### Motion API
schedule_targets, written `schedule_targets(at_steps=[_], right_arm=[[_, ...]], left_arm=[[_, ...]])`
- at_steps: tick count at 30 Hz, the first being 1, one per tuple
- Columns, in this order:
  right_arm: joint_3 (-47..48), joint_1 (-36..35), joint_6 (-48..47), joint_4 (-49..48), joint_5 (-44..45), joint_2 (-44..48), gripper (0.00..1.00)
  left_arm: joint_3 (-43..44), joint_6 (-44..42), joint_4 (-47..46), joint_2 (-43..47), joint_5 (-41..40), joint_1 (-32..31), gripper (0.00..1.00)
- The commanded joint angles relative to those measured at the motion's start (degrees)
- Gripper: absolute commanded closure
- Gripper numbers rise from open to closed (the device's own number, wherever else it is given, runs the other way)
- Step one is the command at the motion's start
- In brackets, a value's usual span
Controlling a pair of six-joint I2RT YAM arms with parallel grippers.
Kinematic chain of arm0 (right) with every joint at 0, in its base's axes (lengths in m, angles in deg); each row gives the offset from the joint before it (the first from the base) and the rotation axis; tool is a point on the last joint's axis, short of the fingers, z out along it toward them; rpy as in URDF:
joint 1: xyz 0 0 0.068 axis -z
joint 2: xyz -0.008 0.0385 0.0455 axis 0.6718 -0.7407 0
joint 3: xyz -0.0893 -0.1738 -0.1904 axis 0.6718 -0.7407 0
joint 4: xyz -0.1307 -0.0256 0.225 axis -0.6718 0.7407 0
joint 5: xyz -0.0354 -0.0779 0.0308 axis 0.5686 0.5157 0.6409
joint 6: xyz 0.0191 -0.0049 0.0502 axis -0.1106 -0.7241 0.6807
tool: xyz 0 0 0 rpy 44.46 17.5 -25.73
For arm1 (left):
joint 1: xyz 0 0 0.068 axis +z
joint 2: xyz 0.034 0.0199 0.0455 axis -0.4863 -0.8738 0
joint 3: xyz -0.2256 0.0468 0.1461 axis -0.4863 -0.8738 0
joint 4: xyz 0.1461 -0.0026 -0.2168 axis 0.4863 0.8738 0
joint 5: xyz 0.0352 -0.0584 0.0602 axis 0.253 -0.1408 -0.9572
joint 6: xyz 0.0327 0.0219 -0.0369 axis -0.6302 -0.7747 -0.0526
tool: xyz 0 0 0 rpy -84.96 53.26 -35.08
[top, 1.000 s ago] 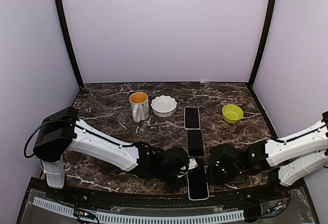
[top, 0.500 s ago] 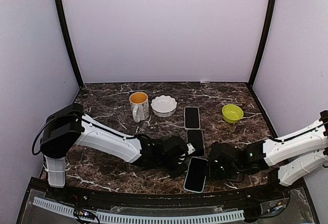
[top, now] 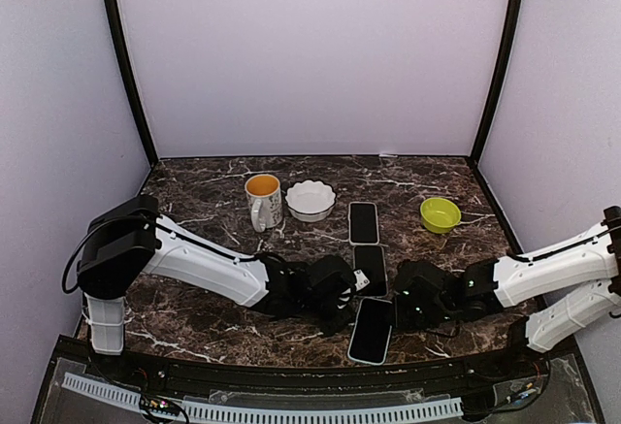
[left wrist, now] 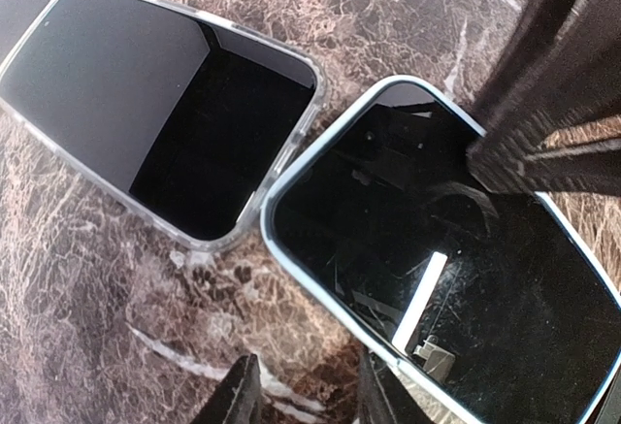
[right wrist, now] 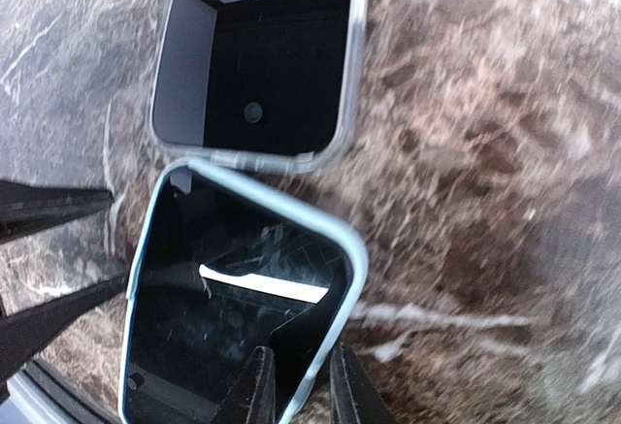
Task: Put the phone into the phone case
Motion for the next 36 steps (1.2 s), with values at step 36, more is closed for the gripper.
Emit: schedule_targets(at_steps=[36], right_arm=[[6.1,6.8,-12.4,7.6,4.5,3.9,0.71]], left_arm=[[-5.9,0.2,4.1,7.8,-3.3,0.4,0.54]])
